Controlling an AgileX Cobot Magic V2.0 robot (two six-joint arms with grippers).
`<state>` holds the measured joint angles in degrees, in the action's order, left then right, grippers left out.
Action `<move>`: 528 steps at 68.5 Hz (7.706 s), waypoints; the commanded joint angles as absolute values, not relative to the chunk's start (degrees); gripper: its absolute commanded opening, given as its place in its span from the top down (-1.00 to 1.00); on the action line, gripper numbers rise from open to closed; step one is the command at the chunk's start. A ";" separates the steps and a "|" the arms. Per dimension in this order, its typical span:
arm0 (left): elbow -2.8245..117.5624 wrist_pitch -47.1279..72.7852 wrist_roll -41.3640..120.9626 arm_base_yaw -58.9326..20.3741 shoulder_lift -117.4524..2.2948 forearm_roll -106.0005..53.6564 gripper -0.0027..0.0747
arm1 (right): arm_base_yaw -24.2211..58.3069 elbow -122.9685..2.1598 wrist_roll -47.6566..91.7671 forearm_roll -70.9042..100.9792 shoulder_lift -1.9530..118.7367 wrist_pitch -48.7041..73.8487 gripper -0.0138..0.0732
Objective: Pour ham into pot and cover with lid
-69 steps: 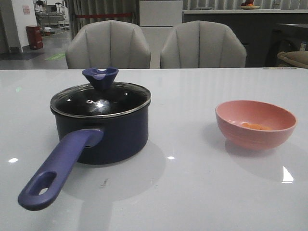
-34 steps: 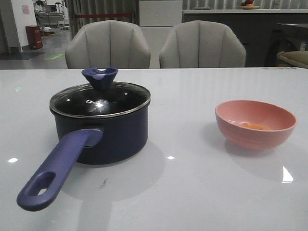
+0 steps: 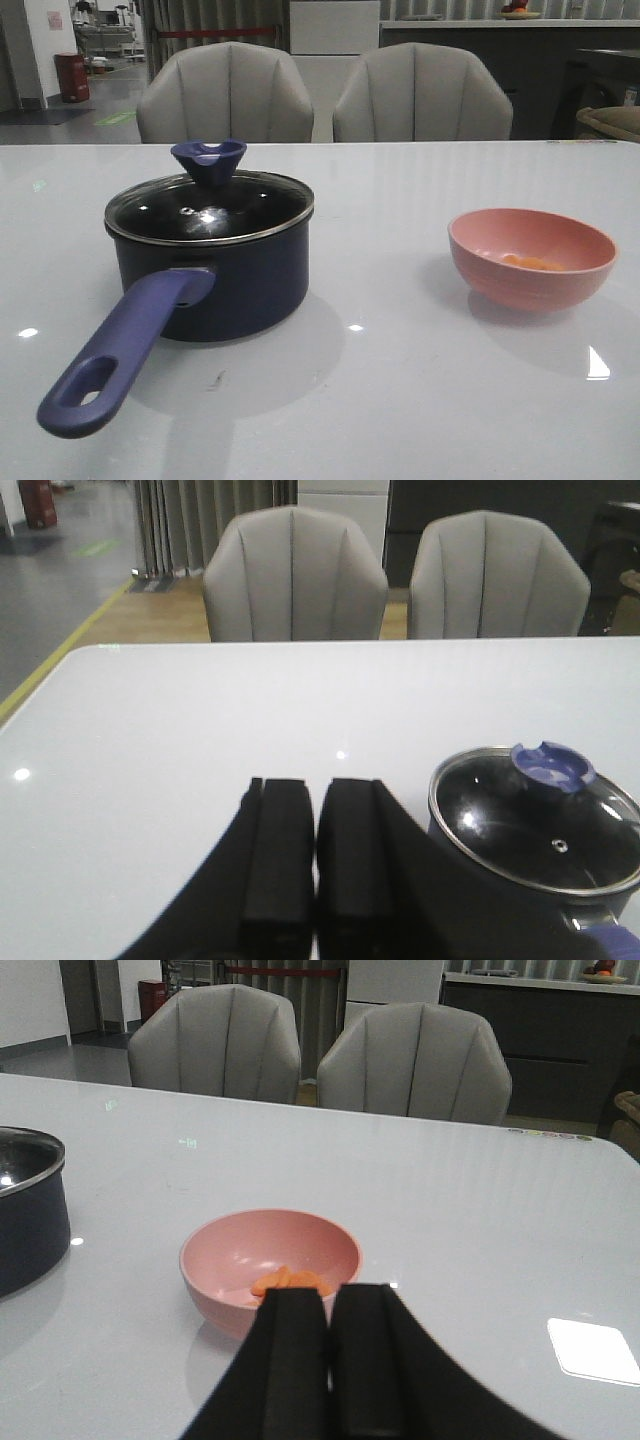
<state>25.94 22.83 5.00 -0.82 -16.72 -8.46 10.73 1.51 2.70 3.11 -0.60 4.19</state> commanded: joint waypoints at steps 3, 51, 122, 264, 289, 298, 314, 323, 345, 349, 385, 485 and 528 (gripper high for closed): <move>28.08 19.92 4.95 -0.75 -19.52 -9.95 0.62 | 10.46 1.27 3.08 2.48 -1.70 -0.88 0.34; 27.66 18.83 4.95 -0.75 -20.87 -11.57 -0.57 | 10.46 1.27 3.08 2.48 -1.70 -0.88 0.34; 59.50 43.48 4.95 -5.48 -62.60 -13.77 -0.80 | 10.46 1.27 3.08 2.48 -1.75 -0.88 0.34; 103.93 64.69 -29.31 -29.90 -110.78 6.46 -0.47 | 10.64 1.27 3.08 2.48 -1.75 -0.80 0.34; 103.93 64.27 -29.31 -29.90 -110.78 5.94 -0.08 | 10.64 1.27 3.08 2.48 -1.75 -0.80 0.34; 103.97 64.27 -29.31 -29.90 -110.78 5.94 -0.07 | 10.64 1.27 3.08 2.48 -1.75 -0.80 0.34; 104.29 64.61 -29.31 -29.90 -110.30 5.82 -0.07 | 10.64 1.27 3.08 2.48 -1.75 -0.61 0.34; 104.29 64.75 -29.31 -29.90 -109.85 5.82 -0.07 | 10.64 1.27 3.08 2.48 -1.75 -0.61 0.34; 104.29 64.50 -29.31 -29.90 -107.97 6.27 -0.07 | 10.64 1.27 3.08 2.48 -1.75 -0.61 0.34; 104.29 64.50 -29.31 -29.90 -107.37 6.27 -0.07 | 10.64 1.27 3.08 2.48 -1.75 -0.61 0.34; 104.29 66.38 -23.74 -24.13 -99.93 8.34 -0.07 | 10.64 1.27 3.08 2.48 -1.75 -0.56 0.34; 73.76 46.88 -2.18 8.55 -102.71 -0.34 -0.10 | 10.64 1.27 3.08 2.48 -1.75 -0.49 0.34; 73.89 48.21 -0.54 7.09 -100.23 -0.98 -0.72 | 10.64 1.27 3.08 2.48 -1.75 -0.49 0.34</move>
<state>72.37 48.54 -1.70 8.07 -105.67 -0.31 10.73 1.51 2.70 3.11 -0.60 4.19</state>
